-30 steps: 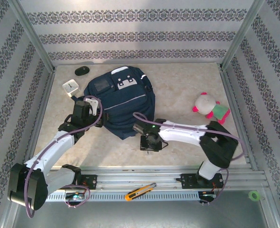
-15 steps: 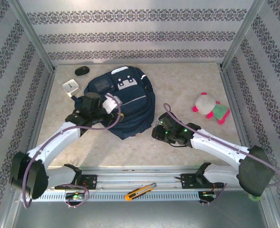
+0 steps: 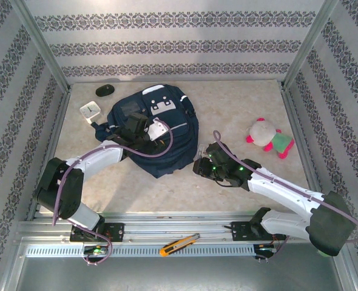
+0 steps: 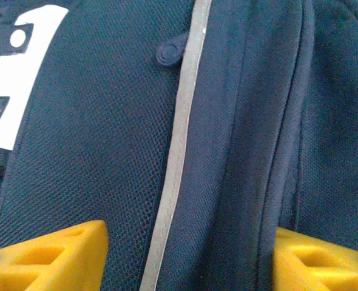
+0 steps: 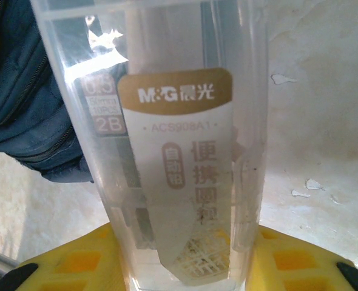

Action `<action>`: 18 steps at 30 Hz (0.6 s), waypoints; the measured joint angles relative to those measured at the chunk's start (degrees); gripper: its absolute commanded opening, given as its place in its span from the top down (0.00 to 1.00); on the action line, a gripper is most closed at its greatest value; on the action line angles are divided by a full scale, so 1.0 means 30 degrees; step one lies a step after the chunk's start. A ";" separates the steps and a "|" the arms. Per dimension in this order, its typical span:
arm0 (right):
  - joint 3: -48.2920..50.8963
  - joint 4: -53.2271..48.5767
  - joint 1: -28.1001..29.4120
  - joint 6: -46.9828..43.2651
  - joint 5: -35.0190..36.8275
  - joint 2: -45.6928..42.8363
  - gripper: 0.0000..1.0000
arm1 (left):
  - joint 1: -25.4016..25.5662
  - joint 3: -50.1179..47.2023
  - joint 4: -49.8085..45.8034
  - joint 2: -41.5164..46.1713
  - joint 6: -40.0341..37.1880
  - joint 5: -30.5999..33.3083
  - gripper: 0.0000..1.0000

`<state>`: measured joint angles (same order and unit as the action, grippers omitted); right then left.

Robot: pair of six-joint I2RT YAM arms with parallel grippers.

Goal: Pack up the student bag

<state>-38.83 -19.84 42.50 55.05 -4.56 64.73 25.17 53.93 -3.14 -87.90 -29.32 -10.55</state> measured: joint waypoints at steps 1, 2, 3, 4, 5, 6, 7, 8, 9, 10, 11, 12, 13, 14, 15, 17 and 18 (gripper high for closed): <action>0.0000 0.0000 -0.0007 -0.0007 -0.0007 0.0000 0.69 | 0.0044 0.0000 0.0146 0.0073 -0.0007 0.0080 0.50; 0.0000 0.0015 -0.0007 -0.0036 -0.0029 0.0007 0.69 | 0.0080 0.0000 0.0357 0.0160 0.0029 0.0197 0.52; 0.0000 0.0015 -0.0007 -0.0073 -0.0109 0.0015 0.69 | 0.0095 0.0000 0.0532 0.0255 0.0051 0.0248 0.54; 0.0000 0.0022 -0.0007 -0.0102 -0.0175 0.0029 0.69 | 0.0095 0.0000 0.0758 0.0372 0.0080 0.0342 0.58; -0.0007 0.0058 -0.0007 -0.0168 -0.0284 0.0087 0.69 | 0.0095 0.0000 0.0925 0.0474 0.0146 0.0459 0.62; -0.0044 0.0080 -0.0007 -0.0226 -0.0328 0.0168 0.69 | 0.0095 0.0000 0.1064 0.0568 0.0240 0.0568 0.64; -0.0102 0.0102 -0.0007 -0.0313 -0.0408 0.0277 0.69 | 0.0095 0.0000 0.1188 0.0648 0.0342 0.0670 0.65; -0.0226 0.0109 -0.0015 -0.0379 -0.0495 0.0386 0.69 | 0.0087 0.0000 0.1377 0.0721 0.0423 0.0823 0.65; -0.0350 0.0138 -0.0015 -0.0430 -0.0583 0.0466 0.69 | 0.0087 0.0000 0.1530 0.0801 0.0495 0.0918 0.65; -0.0554 0.0146 -0.0051 -0.0481 -0.0707 0.0561 0.69 | 0.0087 0.0000 0.1683 0.0911 0.0568 0.1093 0.65; -0.0772 0.0204 -0.0124 -0.0495 -0.0823 0.0619 0.69 | 0.0073 0.0000 0.1800 0.1020 0.0627 0.1195 0.65; -0.0954 0.0291 -0.0138 -0.0503 -0.0882 0.0678 0.69 | 0.0073 0.0000 0.1902 0.1115 0.0663 0.1326 0.66; -0.1180 0.0466 -0.0197 -0.0503 -0.0984 0.0729 0.69 | 0.0073 0.0007 0.1996 0.1188 0.0736 0.1486 0.74; -0.1399 0.0699 -0.0262 -0.0495 -0.1137 0.0765 0.69 | 0.0073 0.0036 0.2062 0.1209 0.0801 0.1610 0.81; -0.1559 0.0882 -0.0321 -0.0503 -0.1231 0.0801 0.69 | 0.0073 0.0080 0.2084 0.1209 0.0809 0.1676 0.87; -0.1894 0.1392 -0.0510 -0.0474 -0.1515 0.0882 0.69 | 0.0073 0.0226 0.2084 0.1209 0.1027 0.1698 0.99; -0.2018 0.1588 -0.0605 -0.0423 -0.1632 0.0940 0.69 | 0.0073 0.0299 0.2076 0.1209 0.1078 0.1639 1.00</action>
<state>-44.88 -15.07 40.69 53.78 -9.45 67.55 25.39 54.83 3.09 -84.27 -26.09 -5.63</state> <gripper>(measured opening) 0.368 0.055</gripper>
